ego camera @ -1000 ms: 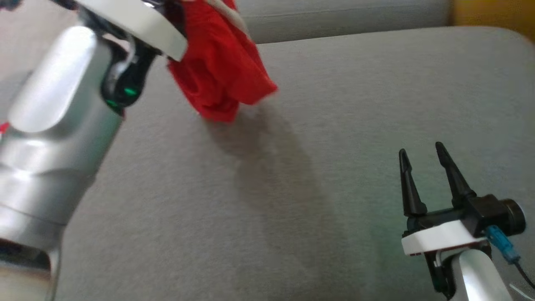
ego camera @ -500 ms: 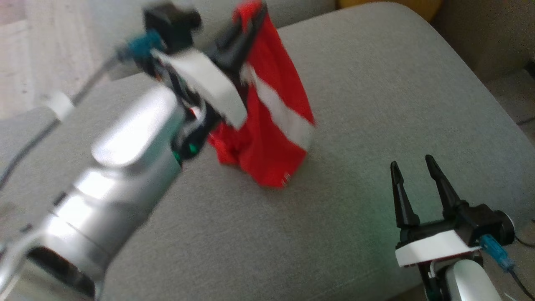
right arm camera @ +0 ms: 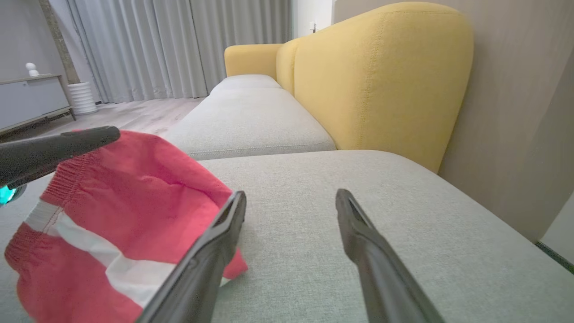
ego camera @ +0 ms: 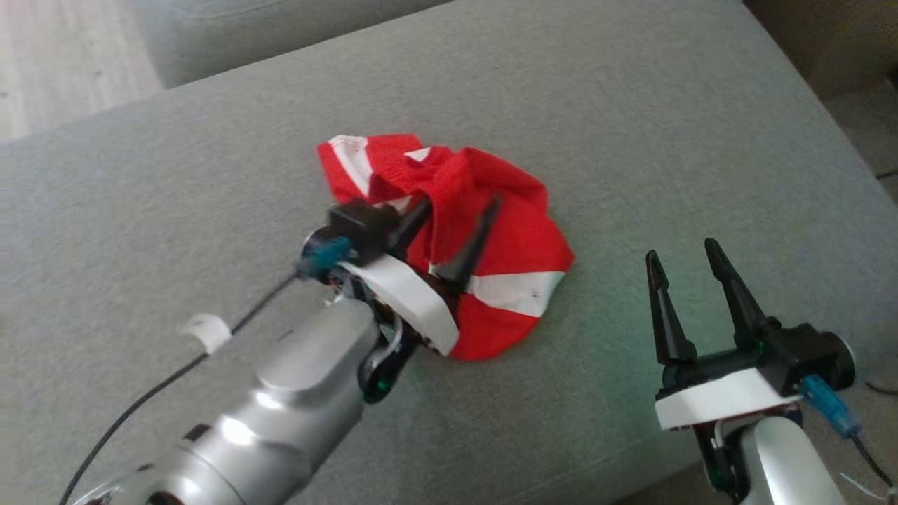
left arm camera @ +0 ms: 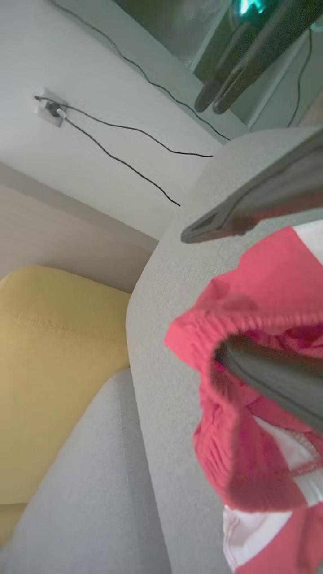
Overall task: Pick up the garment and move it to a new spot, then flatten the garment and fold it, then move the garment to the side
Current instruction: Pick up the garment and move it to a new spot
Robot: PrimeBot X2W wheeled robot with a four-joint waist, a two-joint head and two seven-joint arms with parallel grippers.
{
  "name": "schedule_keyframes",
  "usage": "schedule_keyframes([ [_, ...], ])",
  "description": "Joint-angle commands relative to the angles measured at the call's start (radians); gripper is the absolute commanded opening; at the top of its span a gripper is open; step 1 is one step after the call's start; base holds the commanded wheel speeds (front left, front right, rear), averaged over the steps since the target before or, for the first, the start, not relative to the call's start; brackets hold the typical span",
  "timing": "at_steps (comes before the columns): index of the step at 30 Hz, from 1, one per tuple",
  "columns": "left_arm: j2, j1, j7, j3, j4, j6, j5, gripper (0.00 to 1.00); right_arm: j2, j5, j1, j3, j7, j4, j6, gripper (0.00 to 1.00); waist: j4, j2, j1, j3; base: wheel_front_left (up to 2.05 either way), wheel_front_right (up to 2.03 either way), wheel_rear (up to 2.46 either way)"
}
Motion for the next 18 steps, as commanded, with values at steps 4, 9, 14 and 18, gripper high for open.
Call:
schedule_keyframes([
  [4, -0.007, -0.007, -0.027, 0.019, -0.043, 0.049, 0.165, 1.00, -0.002, -0.007, -0.013, 0.020, -0.011, -0.012, -0.001, 1.00, 0.074, 0.0000, -0.0002, -0.045, 0.00, 0.00, 0.00],
  [9, -0.002, 0.147, -0.027, 0.112, -0.157, 0.127, 0.314, 1.00, -0.002, -0.021, 0.018, 0.010, -0.011, 0.003, -0.001, 1.00, 0.160, 0.0000, -0.0002, -0.123, 0.00, 0.00, 0.00],
  [14, -0.005, 0.335, -0.028, 0.172, -0.212, 0.174, 0.380, 1.00, -0.002, -0.035, 0.057, -0.001, -0.011, 0.009, -0.001, 1.00, 0.245, 0.0000, -0.0002, -0.180, 0.00, 0.00, 0.00],
  [18, -0.002, 0.440, -0.028, 0.208, -0.199, 0.182, 0.396, 1.00, -0.002, -0.039, 0.077, 0.001, -0.011, 0.010, -0.001, 1.00, 0.299, 0.0000, -0.0002, -0.206, 0.00, 0.00, 0.00],
])
